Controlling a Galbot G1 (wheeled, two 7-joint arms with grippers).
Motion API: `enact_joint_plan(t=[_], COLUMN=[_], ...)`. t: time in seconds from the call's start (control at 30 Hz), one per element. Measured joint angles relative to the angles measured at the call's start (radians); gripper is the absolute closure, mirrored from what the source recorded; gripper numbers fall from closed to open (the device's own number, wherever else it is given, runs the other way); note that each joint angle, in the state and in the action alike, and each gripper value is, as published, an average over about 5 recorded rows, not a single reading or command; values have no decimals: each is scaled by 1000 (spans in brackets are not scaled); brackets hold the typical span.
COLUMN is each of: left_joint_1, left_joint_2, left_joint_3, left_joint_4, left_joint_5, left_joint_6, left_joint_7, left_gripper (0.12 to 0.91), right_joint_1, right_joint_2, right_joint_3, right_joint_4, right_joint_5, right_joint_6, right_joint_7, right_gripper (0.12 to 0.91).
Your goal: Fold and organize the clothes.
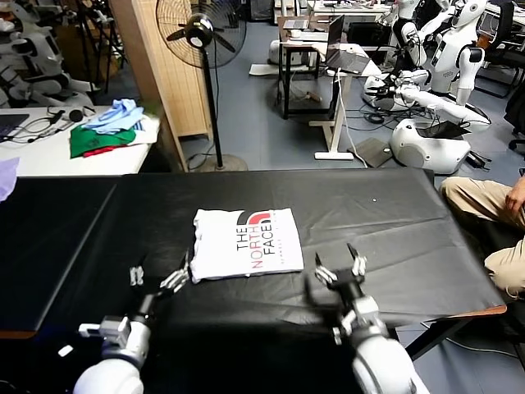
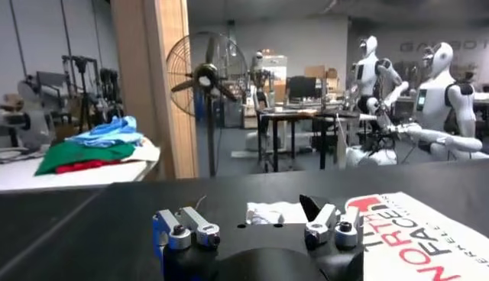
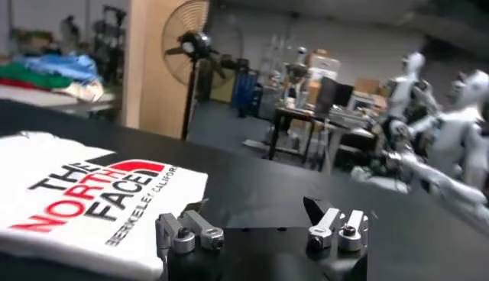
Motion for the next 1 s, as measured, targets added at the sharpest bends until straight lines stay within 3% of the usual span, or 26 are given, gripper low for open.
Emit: enact_joint_plan(t=[0.2, 0.37, 0.47, 0.77, 1.0], left_joint_1=[121, 216, 262, 355, 377], left_joint_2=[17, 17, 17, 5, -1], left_joint_3=[-26, -58, -82, -138, -166], left_joint_4=[-57, -95, -119, -208, -246], left_joint_5=[-21, -42, -71, -130, -135], left_joint_6=[5, 15, 45, 170, 205], left_joint_7=[-17, 1, 13, -12, -9], left_gripper=[232, 232, 232, 232, 232], right_joint_1=[-218, -355, -427, -538, -555], right_joint_2=[5, 4, 0, -5, -4], right_joint_3=[66, 87, 95, 94, 93], right_joint_4=[97, 162, 203, 297, 323], right_joint_5=[1, -12, -13, 25, 30], right_joint_6=[78, 93, 81, -13, -41], right_joint_7=[49, 66, 71, 124, 127], right_gripper=[227, 227, 227, 227, 227])
